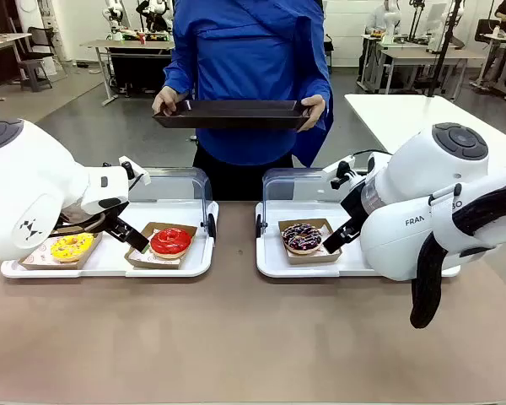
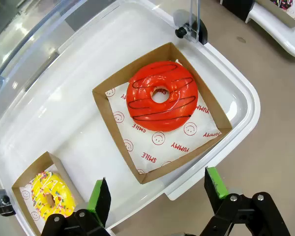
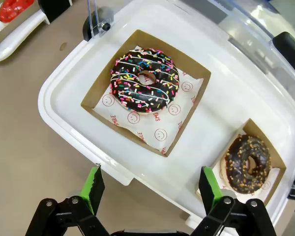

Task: Provide the desired donut to the person.
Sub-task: Pick up and lift the Paper togo box containing the Donut pointed at by the person.

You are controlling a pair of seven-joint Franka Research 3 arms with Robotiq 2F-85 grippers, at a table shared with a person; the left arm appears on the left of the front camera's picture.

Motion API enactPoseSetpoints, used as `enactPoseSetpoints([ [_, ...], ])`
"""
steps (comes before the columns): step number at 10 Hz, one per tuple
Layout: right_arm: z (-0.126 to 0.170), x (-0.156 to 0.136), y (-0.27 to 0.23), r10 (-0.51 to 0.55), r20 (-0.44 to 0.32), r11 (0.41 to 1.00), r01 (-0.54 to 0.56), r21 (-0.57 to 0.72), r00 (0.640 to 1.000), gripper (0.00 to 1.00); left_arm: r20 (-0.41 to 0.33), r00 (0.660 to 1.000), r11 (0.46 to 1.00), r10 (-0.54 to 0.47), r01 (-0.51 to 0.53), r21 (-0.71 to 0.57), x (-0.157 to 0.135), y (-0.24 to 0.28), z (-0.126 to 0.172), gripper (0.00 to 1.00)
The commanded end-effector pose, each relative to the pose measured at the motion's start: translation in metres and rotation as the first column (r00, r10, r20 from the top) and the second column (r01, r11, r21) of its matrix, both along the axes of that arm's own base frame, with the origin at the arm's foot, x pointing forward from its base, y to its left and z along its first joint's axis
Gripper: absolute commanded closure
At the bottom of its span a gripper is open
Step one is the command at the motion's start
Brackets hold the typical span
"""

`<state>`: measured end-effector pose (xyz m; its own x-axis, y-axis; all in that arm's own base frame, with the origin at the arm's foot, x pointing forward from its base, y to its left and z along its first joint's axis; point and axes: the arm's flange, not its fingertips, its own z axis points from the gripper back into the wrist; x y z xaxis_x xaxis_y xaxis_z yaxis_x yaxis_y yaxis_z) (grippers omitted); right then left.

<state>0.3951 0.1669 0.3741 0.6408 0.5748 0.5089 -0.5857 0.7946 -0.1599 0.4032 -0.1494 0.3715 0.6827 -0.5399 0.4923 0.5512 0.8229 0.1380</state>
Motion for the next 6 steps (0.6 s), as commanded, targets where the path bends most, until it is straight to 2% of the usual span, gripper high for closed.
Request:
enactPoseSetpoints([
  [1, 0.0, 0.0, 0.0, 0.0, 0.0, 1.0, 0.0, 0.0, 1.0, 0.0, 0.0, 1.0, 1.0, 0.0, 0.0, 0.0, -0.0001, 0.0, 0.0, 0.0],
  [6, 0.0, 0.0, 0.0, 0.0, 0.0, 1.0, 0.0, 0.0, 1.0, 0.0, 0.0, 1.0, 1.0, 0.0, 0.0, 0.0, -0.0001, 0.0, 0.0, 0.0],
])
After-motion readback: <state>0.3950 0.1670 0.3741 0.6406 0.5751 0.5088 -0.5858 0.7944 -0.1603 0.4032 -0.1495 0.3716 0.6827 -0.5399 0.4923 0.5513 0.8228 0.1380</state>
